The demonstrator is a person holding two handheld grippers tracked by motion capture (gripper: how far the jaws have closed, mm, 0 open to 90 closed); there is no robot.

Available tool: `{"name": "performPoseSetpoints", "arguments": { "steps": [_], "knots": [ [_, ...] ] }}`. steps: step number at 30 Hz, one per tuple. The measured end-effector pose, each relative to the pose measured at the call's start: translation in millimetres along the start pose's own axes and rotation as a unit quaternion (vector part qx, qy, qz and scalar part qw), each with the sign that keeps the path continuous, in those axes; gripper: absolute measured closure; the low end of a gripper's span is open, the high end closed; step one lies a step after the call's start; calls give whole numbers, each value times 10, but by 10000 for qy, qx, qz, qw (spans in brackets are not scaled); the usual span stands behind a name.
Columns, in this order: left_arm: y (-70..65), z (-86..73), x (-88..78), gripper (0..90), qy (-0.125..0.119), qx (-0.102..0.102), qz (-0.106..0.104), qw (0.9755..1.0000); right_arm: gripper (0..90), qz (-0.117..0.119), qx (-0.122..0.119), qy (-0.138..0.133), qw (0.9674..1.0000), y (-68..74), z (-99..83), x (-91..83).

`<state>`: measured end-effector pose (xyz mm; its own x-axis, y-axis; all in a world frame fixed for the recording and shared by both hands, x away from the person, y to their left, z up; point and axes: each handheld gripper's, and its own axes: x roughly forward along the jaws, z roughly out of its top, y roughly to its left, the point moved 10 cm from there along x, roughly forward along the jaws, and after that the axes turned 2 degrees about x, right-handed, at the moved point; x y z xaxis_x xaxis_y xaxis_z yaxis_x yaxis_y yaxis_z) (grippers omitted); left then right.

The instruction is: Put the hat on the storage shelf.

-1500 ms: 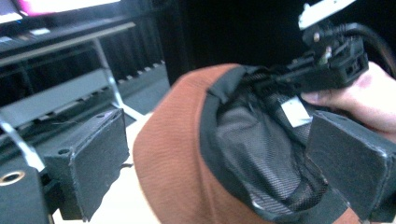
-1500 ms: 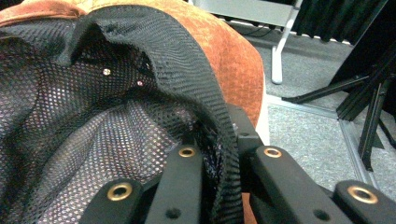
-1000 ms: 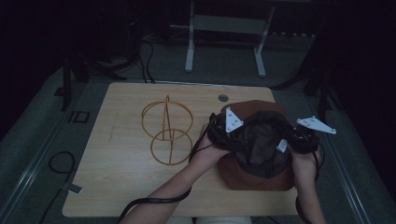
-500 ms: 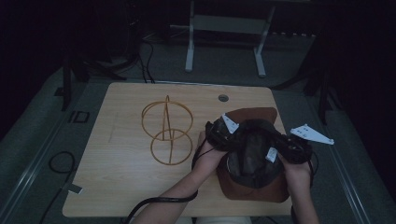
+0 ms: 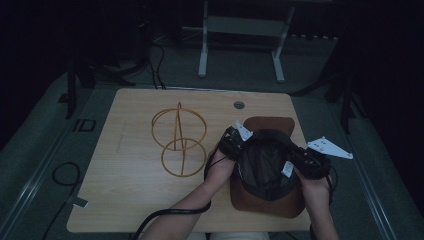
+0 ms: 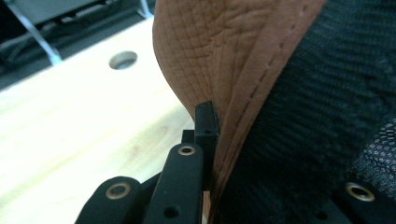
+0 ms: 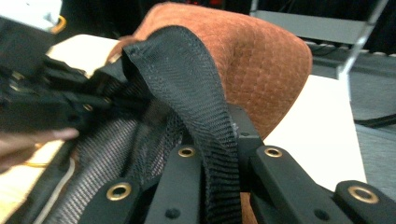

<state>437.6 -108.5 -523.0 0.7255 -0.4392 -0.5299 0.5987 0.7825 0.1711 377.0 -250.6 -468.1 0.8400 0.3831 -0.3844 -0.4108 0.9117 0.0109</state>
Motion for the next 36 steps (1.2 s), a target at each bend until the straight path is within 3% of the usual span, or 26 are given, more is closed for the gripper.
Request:
{"name": "performPoseSetpoints", "arguments": {
  "steps": [3, 6, 12, 13, 15, 17, 19, 24, 27, 30, 34, 36],
  "knots": [
    [29, 80, -47, 870, -94, 66, 78, 9999, 844, -170, -89, -52, 9998, -28, -12, -17],
    [63, 160, -96, 870, -197, 110, 161, 9996, 819, -196, -105, -59, 9997, -44, -33, -35],
    [93, 277, -158, 874, -354, 108, 162, 9992, 598, -97, -87, -203, 9997, -36, -16, -120],
    [93, 277, -158, 874, -354, 108, 162, 9992, 598, -97, -87, -203, 9997, -36, -16, -120],
    [120, 331, -185, 874, -432, 103, 209, 9988, 481, 53, 35, -216, 9997, -34, -15, -165],
    [136, 360, -194, 873, -472, 106, 257, 9985, 421, 229, 87, -192, 9995, -9, -30, -203],
    [136, 375, -207, 873, -511, 167, 281, 9982, 388, 444, 59, -172, 9988, 26, -43, -256],
    [107, 394, -255, 872, -665, 247, 303, 9970, 339, 656, -90, -271, 9974, 27, -30, -460],
    [112, 393, -277, 872, -700, 228, 291, 9969, 339, 752, -40, -385, 9964, -20, 14, -632],
    [125, 400, -315, 872, -826, 209, 242, 9961, 340, 697, -77, -511, 9962, -97, 56, -797],
    [119, 435, -413, 870, -1150, 275, 79, 9930, 323, 484, 105, -535, 9973, -326, 33, -884],
    [104, 458, -468, 871, -1292, 305, -50, 9911, 306, 517, 154, -441, 9976, -398, -21, -883]
  ]
}}
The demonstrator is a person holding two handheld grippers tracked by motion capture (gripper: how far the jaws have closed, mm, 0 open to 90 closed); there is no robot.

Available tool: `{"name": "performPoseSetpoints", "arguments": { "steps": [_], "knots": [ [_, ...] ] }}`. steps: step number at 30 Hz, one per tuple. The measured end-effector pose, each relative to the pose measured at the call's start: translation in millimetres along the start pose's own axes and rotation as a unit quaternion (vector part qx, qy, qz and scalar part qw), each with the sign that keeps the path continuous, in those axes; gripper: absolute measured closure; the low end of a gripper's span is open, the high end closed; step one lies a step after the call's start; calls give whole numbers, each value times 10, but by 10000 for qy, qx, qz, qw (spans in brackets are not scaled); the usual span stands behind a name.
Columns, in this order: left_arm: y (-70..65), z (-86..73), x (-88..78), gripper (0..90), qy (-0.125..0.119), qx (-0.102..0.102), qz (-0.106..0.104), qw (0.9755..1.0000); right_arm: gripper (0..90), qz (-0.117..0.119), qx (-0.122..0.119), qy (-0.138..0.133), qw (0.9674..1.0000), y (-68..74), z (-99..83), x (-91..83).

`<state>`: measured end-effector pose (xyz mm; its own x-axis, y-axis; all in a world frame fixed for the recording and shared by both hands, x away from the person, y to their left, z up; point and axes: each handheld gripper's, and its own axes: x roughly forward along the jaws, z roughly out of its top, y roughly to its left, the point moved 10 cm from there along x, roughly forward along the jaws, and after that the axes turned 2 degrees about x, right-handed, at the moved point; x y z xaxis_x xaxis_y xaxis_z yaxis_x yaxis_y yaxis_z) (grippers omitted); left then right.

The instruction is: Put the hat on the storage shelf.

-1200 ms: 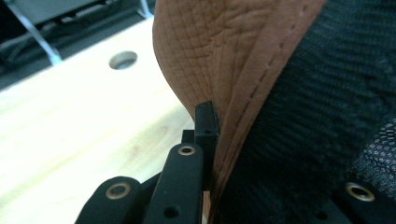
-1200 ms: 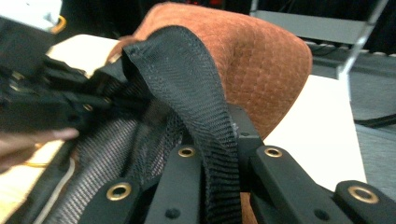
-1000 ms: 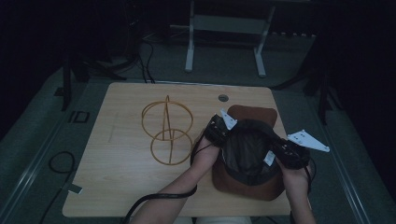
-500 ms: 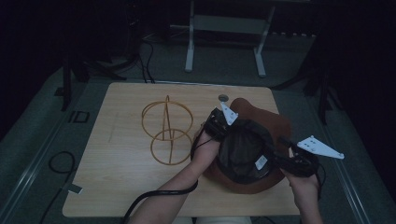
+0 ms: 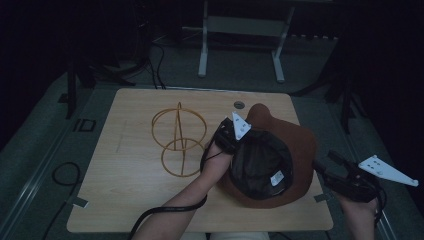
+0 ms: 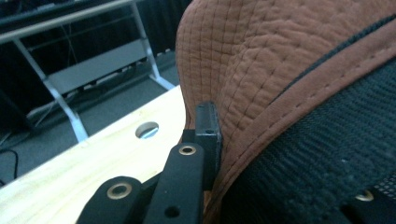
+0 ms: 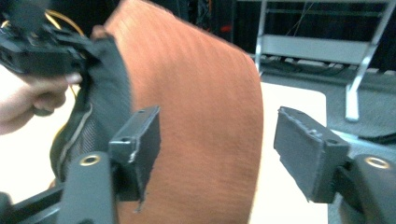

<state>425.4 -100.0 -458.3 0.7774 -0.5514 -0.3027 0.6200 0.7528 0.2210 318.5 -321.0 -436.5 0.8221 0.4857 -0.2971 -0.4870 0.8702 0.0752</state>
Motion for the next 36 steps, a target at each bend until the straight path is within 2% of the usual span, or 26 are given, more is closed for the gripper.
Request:
{"name": "performPoseSetpoints", "arguments": {
  "steps": [2, 3, 5, 6, 8, 9, 11, 12, 13, 14, 15, 17, 22, 24, 25, 27, 29, 30, 32, 34, 36],
  "knots": [
    [5, 23, -52, 870, -84, 98, -16, 9999, 317, -205, -132, 116, 9996, -89, -56, 0],
    [-7, 38, -79, 870, -193, 95, -157, 9996, 333, -272, -141, 143, 9994, -132, -76, -5],
    [-5, 37, -116, 870, -290, 175, -193, 9992, 348, -400, -74, 141, 9991, -224, -99, -16],
    [-26, 46, -139, 870, -422, 163, -362, 9983, 353, -432, -64, 154, 9989, -260, -115, -17],
    [-46, 40, -177, 869, -530, 233, -454, 9973, 362, -580, -86, 204, 9981, -327, -152, -7],
    [-80, 54, -210, 869, -721, 248, -690, 9947, 364, -575, -85, 214, 9981, -346, -170, 2],
    [-105, 58, -259, 869, -852, 402, -754, 9927, 366, -513, -45, 216, 9984, -361, -200, 24],
    [-130, 75, -290, 869, -1003, 345, -960, 9897, 366, -487, -51, 222, 9986, -358, -213, 34],
    [-144, 92, -324, 868, -1140, 394, -1027, 9874, 366, -473, -88, 212, 9986, -352, -220, 45],
    [-153, 104, -344, 868, -1194, 452, -1026, 9865, 367, -433, -92, 218, 9988, -333, -227, 55],
    [-171, 126, -366, 869, -1276, 404, -1147, 9843, 367, -384, -85, 198, 9990, -308, -225, 65],
    [-215, 185, -433, 868, -1561, 484, -1320, 9777, 391, -276, -121, 159, 9994, -248, -210, 86],
    [-327, 326, -583, 868, -2024, 543, -1769, 9617, 391, 101, -225, 37, 9997, -55, -144, 160],
    [-359, 361, -621, 868, -2081, 531, -1944, 9571, 391, 382, -299, -16, 9988, 68, -117, 191],
    [-379, 377, -639, 868, -2137, 530, -2033, 9541, 391, 504, -329, -37, 9982, 130, -105, 210],
    [-417, 401, -671, 867, -2222, 537, -2216, 9480, 390, 826, -376, -126, 9958, 274, -73, 242],
    [-466, 420, -701, 866, -2308, 596, -2327, 9429, 384, 1078, -422, -196, 9931, 400, -40, 281],
    [-492, 426, -714, 866, -2325, 639, -2380, 9409, 382, 1204, -462, -262, 9913, 463, -20, 299],
    [-538, 436, -726, 866, -2287, 657, -2437, 9402, 370, 1404, -513, -326, 9882, 570, 10, 343],
    [-582, 444, -736, 866, -2274, 660, -2531, 9380, 370, 1562, -568, -324, 9856, 667, 20, 392],
    [-626, 457, -756, 866, -2331, 663, -2656, 9331, 370, 1731, -627, -284, 9825, 756, 16, 434]
  ]
}}
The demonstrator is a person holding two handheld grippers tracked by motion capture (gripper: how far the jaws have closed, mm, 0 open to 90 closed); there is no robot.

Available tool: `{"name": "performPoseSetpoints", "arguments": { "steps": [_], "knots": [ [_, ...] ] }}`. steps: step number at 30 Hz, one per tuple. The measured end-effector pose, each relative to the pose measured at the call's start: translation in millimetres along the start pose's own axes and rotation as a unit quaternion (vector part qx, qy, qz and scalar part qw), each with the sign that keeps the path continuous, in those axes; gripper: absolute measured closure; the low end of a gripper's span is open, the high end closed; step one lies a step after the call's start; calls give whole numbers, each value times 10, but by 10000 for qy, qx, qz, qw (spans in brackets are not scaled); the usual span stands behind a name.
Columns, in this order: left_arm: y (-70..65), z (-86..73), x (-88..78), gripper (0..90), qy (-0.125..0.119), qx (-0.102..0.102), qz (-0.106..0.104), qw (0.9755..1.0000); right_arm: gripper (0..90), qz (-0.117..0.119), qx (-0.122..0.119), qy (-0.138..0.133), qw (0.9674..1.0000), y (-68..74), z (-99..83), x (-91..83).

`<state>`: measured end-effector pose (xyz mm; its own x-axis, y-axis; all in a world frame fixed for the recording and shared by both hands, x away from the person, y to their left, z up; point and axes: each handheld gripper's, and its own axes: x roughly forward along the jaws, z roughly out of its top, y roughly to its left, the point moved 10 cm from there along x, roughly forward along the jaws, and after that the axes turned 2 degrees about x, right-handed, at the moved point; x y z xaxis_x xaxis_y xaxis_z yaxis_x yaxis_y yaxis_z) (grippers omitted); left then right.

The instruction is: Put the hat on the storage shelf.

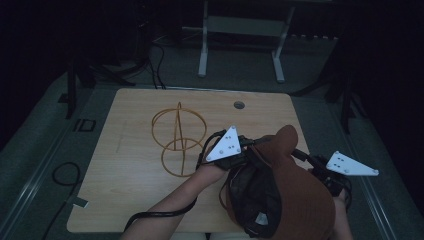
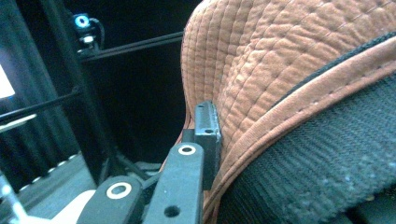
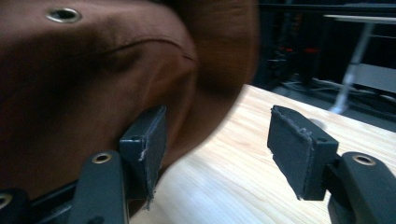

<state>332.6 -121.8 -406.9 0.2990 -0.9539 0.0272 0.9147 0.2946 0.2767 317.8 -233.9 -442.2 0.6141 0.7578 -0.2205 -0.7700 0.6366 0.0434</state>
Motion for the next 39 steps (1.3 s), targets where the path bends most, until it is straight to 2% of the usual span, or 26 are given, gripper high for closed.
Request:
{"name": "performPoseSetpoints", "arguments": {
  "steps": [3, 6, 10, 13, 14, 15, 16, 19, 20, 25, 26, 27, 29, 32, 33, 35, 39],
  "knots": [
    [-57, 41, 13, 866, -109, -23, -165, 9998, 366, 181, -68, -34, 9998, 91, 20, 69],
    [-101, 72, 28, 865, -156, -35, -284, 9995, 341, 238, -98, -89, 9996, 139, 45, 114],
    [-168, 96, 65, 863, -140, 58, -439, 9989, 330, 404, -150, -134, 9990, 206, 68, 186],
    [-195, 93, 84, 863, -111, 97, -507, 9986, 381, 516, -202, -95, 9984, 262, 72, 226],
    [-179, 80, 98, 863, -68, 128, -435, 9989, 415, 540, -234, -80, 9982, 283, 73, 243],
    [-166, 75, 97, 861, -62, 124, -416, 9990, 601, 633, -251, -57, 9977, 330, 72, 268],
    [-149, 64, 99, 861, -32, 127, -393, 9991, 684, 663, -271, -65, 9974, 346, 70, 273],
    [-127, 34, 96, 858, 15, 101, -387, 9992, 838, 565, -312, -5, 9979, 362, 53, 296],
    [-127, 27, 94, 855, 25, 114, -390, 9992, 863, 548, -289, 15, 9981, 359, 51, 299],
    [-126, 30, 81, 796, 80, 152, -406, 9990, 881, 607, -209, 16, 9979, 373, 44, 301],
    [-113, 40, 72, 796, 111, 84, -376, 9992, 882, 661, -195, 12, 9976, 372, 41, 297],
    [-107, 44, 66, 760, 134, 63, -370, 9992, 883, 711, -116, -5, 9974, 371, 38, 291],
    [-84, 51, 55, 699, 205, 22, -324, 9993, 884, 733, -135, -24, 9972, 378, 43, 283],
    [-33, 67, 17, 563, 396, 115, -139, 9991, 884, 692, -139, -50, 9975, 363, 69, 256],
    [-17, 64, 5, 536, 510, 129, -101, 9986, 884, 667, -115, -75, 9977, 350, 81, 244],
    [13, 39, -20, 482, 753, 290, 25, 9967, 884, 665, -26, -203, 9976, 308, 130, 192],
    [77, -25, -76, 432, 1151, 456, 294, 9919, 885, 434, -29, -400, 9983, 202, 241, 65]
  ]
}}
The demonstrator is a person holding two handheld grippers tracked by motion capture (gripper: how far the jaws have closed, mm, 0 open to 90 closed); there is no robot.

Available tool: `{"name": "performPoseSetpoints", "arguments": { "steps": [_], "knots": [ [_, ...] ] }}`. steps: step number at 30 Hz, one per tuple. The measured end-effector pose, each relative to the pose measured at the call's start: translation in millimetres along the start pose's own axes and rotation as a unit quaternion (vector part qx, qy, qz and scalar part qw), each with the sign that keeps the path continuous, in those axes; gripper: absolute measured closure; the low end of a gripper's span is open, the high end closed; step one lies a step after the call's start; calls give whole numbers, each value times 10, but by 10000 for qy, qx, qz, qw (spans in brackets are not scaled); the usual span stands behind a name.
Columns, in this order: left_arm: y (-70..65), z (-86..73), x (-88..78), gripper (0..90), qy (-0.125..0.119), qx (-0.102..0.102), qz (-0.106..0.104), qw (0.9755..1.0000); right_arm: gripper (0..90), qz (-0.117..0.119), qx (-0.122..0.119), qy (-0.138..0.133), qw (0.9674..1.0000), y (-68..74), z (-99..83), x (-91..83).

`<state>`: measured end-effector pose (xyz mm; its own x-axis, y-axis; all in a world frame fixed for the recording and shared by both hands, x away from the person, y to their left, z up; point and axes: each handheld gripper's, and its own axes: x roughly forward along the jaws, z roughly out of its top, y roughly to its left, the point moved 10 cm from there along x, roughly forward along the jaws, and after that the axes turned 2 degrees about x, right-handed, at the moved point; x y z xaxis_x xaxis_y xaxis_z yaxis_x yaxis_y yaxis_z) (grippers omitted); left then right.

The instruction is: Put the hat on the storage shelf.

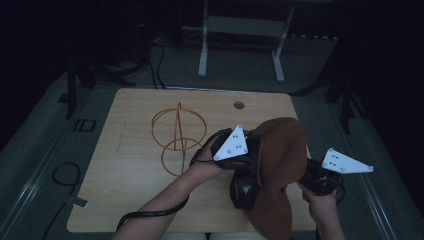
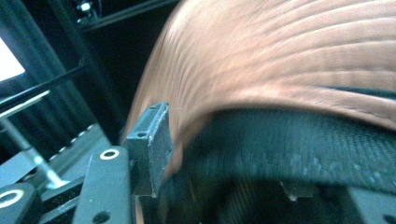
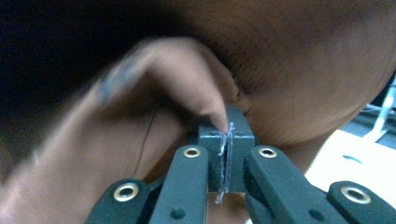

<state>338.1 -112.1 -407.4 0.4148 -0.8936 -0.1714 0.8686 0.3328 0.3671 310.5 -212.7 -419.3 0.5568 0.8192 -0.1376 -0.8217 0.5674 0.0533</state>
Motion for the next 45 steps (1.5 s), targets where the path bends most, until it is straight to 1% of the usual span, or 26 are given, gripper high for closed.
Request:
{"name": "performPoseSetpoints", "arguments": {
  "steps": [1, 2, 4, 5, 7, 9, 10, 11, 13, 15, 17, 18, 20, 21, 24, 28, 30, 32, 33, 35, 37, 38, 39, 41, 44, 45],
  "knots": [
    [17, -24, -10, 431, 88, 47, 75, 9999, 886, -78, -14, -25, 10000, -23, 26, -25],
    [30, -43, -24, 414, 136, 11, 73, 9999, 885, -110, -62, -62, 9999, -41, 52, -51],
    [64, -85, -50, 412, 252, -35, 179, 9995, 885, -211, -52, -118, 9997, -81, 98, -107],
    [76, -96, -68, 405, 254, -56, 196, 9995, 886, -255, -63, -145, 9995, -101, 119, -133],
    [98, -129, -102, 404, 355, -101, 279, 9989, 886, -346, -10, -221, 9992, -144, 159, -184],
    [95, -159, -144, 392, 465, -138, 299, 9984, 886, -489, -8, -263, 9985, -197, 194, -224],
    [88, -168, -174, 378, 480, -140, 297, 9983, 886, -525, 3, -282, 9982, -219, 208, -238],
    [80, -174, -202, 373, 485, -202, 269, 9983, 886, -570, 23, -291, 9979, -245, 222, -249],
    [75, -186, -265, 371, 509, -253, 309, 9979, 886, -598, 53, -337, 9976, -275, 255, -260],
    [65, -200, -321, 363, 568, -346, 320, 9973, 886, -638, 44, -376, 9972, -300, 294, -260],
    [41, -234, -394, 319, 702, -390, 324, 9962, 886, -623, 65, -477, 9969, -311, 351, -259],
    [-3, -251, -430, 313, 750, -403, 177, 9962, 886, -624, 71, -506, 9967, -316, 382, -252],
    [-46, -299, -523, 297, 846, -400, 144, 9955, 886, -645, 35, -566, 9963, -326, 451, -234],
    [-57, -315, -554, 297, 858, -448, 120, 9952, 886, -648, 30, -594, 9961, -327, 497, -219],
    [-52, -382, -676, 297, 966, -507, 245, 9937, 886, -698, -41, -659, 9954, -345, 616, -176],
    [1, -449, -888, 297, 1076, -620, 512, 9909, 886, -743, -69, -757, 9943, -400, 770, -122],
    [5, -471, -997, 296, 1054, -676, 549, 9906, 886, -814, -85, -763, 9937, -438, 831, -92],
    [-4, -516, -1127, 296, 1061, -677, 582, 9903, 885, -847, -78, -791, 9932, -479, 881, -59],
    [-3, -552, -1193, 296, 1103, -715, 627, 9893, 885, -872, -48, -817, 9928, -505, 903, -42],
    [-13, -623, -1315, 284, 1104, -813, 656, 9884, 886, -892, 41, -843, 9924, -561, 938, -3],
    [5, -722, -1446, 264, 1212, -826, 822, 9858, 885, -900, 92, -866, 9921, -612, 969, 46],
    [10, -764, -1514, 256, 1204, -879, 850, 9852, 885, -915, 96, -860, 9920, -630, 983, 75],
    [24, -815, -1584, 252, 1231, -935, 922, 9837, 885, -931, 90, -837, 9921, -645, 993, 107],
    [54, -913, -1728, 193, 1254, -1024, 1037, 9813, 885, -936, 102, -816, 9922, -662, 1017, 178],
    [110, -1070, -1930, 163, 1266, -1235, 1282, 9759, 885, -949, 58, -745, 9927, -683, 1045, 299],
    [136, -1133, -1993, 154, 1295, -1295, 1401, 9731, 885, -954, 54, -718, 9928, -694, 1052, 345]
  ]
}}
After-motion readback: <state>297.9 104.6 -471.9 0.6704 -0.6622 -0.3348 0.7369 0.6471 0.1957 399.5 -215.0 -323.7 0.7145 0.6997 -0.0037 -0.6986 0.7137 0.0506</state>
